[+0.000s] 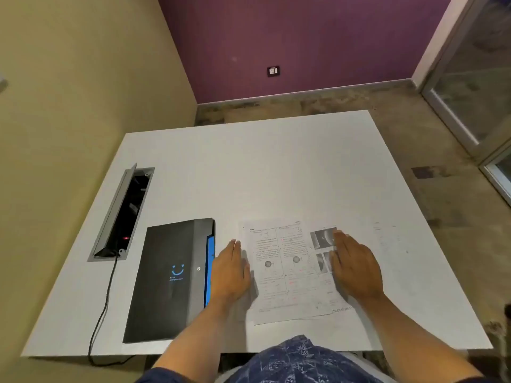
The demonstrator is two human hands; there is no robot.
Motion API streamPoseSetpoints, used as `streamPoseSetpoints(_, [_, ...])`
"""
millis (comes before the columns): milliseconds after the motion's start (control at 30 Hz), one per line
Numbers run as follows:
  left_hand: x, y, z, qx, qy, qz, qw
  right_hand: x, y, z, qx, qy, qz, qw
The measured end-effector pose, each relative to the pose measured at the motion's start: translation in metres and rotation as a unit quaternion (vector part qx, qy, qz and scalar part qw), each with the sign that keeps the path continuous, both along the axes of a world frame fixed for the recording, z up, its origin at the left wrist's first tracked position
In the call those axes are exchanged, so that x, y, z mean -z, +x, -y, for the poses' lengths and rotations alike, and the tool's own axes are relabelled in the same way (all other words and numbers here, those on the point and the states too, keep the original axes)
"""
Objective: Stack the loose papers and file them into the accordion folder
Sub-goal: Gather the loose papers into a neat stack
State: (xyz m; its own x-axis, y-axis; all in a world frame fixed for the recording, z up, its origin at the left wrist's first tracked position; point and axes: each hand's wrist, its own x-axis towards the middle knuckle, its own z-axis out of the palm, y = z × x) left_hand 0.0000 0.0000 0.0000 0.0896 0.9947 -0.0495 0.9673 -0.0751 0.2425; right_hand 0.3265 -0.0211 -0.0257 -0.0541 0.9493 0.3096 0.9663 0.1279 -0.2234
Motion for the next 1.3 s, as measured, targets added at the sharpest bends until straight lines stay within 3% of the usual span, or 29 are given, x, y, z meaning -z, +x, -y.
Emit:
streamPoseSetpoints(233, [0.018, 0.011, 0.014, -0.069, -0.142, -0.023, 0.987, 0.004, -0.019, 0.012, 0.114, -0.179, -0.008, 0.977])
streamPoseSetpoints(400, [0.026, 0.024, 0.014, -0.191, -0.2, 0.047, 0.96, 0.002, -0.037, 0.01, 0.103, -0.309, -0.052, 0.944])
streamPoseSetpoints(700, [0.035, 0.042, 0.006, -0.228, -0.249, 0.006, 0.941, -0.005, -0.05, 0.008, 0.05, -0.329, -0.126, 0.934])
streamPoseSetpoints(833, [0.038, 0.043, 0.006, -0.213, -0.25, -0.008, 0.945, -0.002, -0.02, 0.009, 0.186, -0.261, -0.047, 0.946])
streamPoseSetpoints(933, [0.036, 0.045, 0.005, -0.216, -0.256, 0.03, 0.942, 0.002, 0.003, 0.01, 0.332, -0.293, -0.05, 0.895])
streamPoseSetpoints(1000, [0.035, 0.048, 0.004, -0.2, -0.271, 0.064, 0.939, 0.003, 0.011, 0.008, 0.364, -0.312, -0.08, 0.874])
streamPoseSetpoints(1133, [0.029, 0.052, 0.005, -0.176, -0.279, 0.081, 0.941, 0.002, 0.014, 0.001, 0.358, -0.325, -0.107, 0.869])
streamPoseSetpoints(1300, [0.021, 0.057, 0.007, -0.196, -0.222, 0.112, 0.949, 0.0, 0.005, -0.003, 0.292, -0.346, -0.2, 0.869])
